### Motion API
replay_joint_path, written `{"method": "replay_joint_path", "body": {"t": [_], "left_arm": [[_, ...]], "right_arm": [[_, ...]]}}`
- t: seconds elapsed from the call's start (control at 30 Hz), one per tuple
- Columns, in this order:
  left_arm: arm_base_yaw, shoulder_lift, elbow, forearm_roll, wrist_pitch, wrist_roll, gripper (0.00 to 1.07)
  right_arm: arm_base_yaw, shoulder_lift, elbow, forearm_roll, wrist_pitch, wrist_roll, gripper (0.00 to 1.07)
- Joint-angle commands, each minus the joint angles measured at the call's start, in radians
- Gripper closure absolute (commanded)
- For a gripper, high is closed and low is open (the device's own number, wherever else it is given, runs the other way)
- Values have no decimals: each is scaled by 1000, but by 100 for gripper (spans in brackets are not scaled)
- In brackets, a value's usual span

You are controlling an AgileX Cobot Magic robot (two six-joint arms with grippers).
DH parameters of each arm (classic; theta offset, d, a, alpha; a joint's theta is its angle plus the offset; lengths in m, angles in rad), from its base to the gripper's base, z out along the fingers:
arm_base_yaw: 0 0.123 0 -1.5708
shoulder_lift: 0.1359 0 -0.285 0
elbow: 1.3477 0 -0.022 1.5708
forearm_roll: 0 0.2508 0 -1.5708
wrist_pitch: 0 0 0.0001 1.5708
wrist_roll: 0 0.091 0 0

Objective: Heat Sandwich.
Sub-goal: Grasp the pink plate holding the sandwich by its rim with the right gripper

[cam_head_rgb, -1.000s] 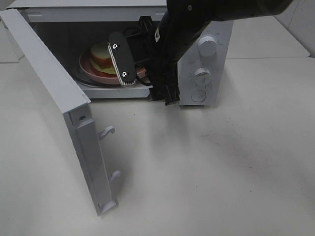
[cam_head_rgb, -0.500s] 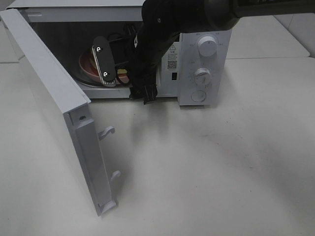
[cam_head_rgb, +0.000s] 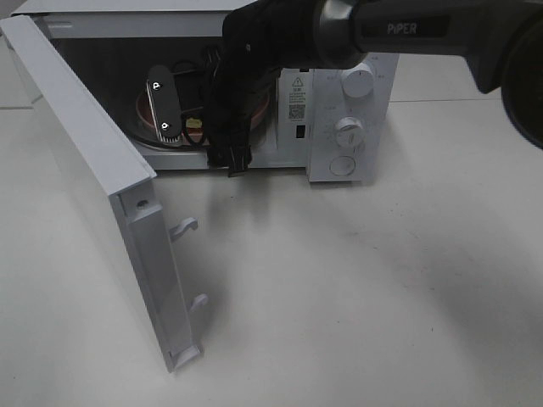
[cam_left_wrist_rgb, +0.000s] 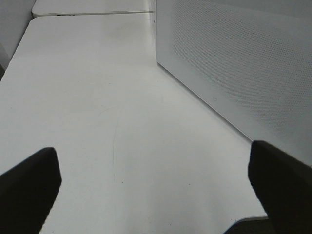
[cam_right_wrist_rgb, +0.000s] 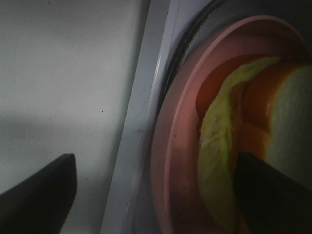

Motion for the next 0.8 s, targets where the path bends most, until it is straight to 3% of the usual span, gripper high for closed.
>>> {"method": "replay_joint_path", "body": {"t": [0.03,0.3,0.53,0.8], "left_arm": [[-2,-16,3,-1,-10,-1,9],[-2,-16,3,-1,-10,-1,9],[-2,-16,3,-1,-10,-1,9],[-2,-16,3,-1,-10,-1,9]], "right_arm": [[2,25,-42,9,33,14,26],[2,116,-166,36,49,13,27],[0,154,-182,43,46,-2,28],[0,188,-182,150,58,-6,30]]}}
